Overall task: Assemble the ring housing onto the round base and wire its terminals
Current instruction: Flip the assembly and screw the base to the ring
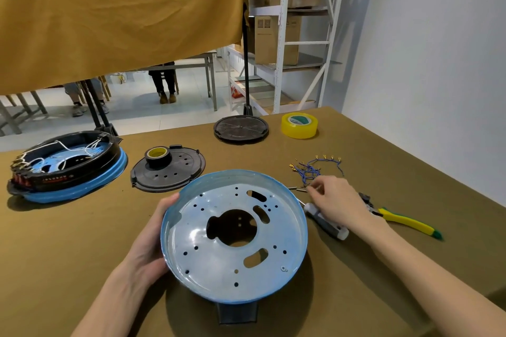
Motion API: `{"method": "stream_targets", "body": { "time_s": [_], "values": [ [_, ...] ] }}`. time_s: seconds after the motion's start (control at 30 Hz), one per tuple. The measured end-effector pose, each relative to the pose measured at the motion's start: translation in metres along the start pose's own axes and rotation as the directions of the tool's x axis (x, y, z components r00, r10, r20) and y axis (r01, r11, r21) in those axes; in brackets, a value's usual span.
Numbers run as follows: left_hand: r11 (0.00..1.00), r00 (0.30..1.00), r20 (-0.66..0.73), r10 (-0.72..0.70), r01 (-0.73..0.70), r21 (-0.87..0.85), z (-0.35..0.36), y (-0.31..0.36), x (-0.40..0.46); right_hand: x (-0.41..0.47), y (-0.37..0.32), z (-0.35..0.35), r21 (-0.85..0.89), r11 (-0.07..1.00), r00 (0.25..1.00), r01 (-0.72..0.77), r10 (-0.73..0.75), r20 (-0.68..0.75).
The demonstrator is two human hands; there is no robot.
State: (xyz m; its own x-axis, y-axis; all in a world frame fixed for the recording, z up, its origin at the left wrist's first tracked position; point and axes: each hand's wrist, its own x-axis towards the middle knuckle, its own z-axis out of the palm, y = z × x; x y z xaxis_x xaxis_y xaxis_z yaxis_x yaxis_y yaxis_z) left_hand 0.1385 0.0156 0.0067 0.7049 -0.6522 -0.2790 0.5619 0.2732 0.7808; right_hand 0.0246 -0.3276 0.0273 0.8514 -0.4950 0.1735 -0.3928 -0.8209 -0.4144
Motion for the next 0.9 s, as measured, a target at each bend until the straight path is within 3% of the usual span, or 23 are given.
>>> {"method": "stream_targets", "body": {
  "time_s": [0.17, 0.4, 0.47, 0.53, 0.63, 0.77, 0.9],
  "values": [
    [1.000, 1.000, 0.005, 0.008, -0.008, 0.014, 0.002, 0.000, -0.002, 0.020, 0.002, 0.008, -0.235, 0.970, 0.998, 0.058, -0.051, 0.037],
    [1.000, 1.000, 0.007, 0.009, -0.009, 0.008, 0.004, 0.002, -0.004, 0.029, 0.001, 0.013, -0.328, 0.942, 0.997, 0.075, -0.083, -0.010],
    [1.000, 1.000, 0.007, 0.012, -0.012, 0.005, 0.005, 0.002, -0.005, 0.027, -0.009, 0.009, -0.213, 0.973, 0.990, 0.090, -0.110, -0.085],
    [1.000, 1.000, 0.000, 0.016, -0.016, 0.002, 0.007, 0.001, -0.004, 0.025, -0.028, 0.004, 0.095, 0.987, 0.975, 0.128, -0.108, -0.193],
    [1.000, 1.000, -0.002, 0.004, -0.004, 0.014, 0.012, 0.001, -0.005, 0.015, -0.076, -0.003, 0.424, 0.876, 0.958, 0.229, -0.126, -0.257],
    [0.999, 1.000, 0.027, -0.016, 0.015, 0.035, 0.010, 0.002, -0.007, 0.003, -0.139, -0.005, 0.708, 0.658, 0.958, 0.258, -0.267, -0.101],
    [0.998, 0.998, 0.045, -0.049, 0.046, 0.053, 0.005, 0.002, -0.004, -0.002, -0.173, 0.001, 0.637, 0.729, 0.900, 0.251, -0.418, 0.124]
  ]
}}
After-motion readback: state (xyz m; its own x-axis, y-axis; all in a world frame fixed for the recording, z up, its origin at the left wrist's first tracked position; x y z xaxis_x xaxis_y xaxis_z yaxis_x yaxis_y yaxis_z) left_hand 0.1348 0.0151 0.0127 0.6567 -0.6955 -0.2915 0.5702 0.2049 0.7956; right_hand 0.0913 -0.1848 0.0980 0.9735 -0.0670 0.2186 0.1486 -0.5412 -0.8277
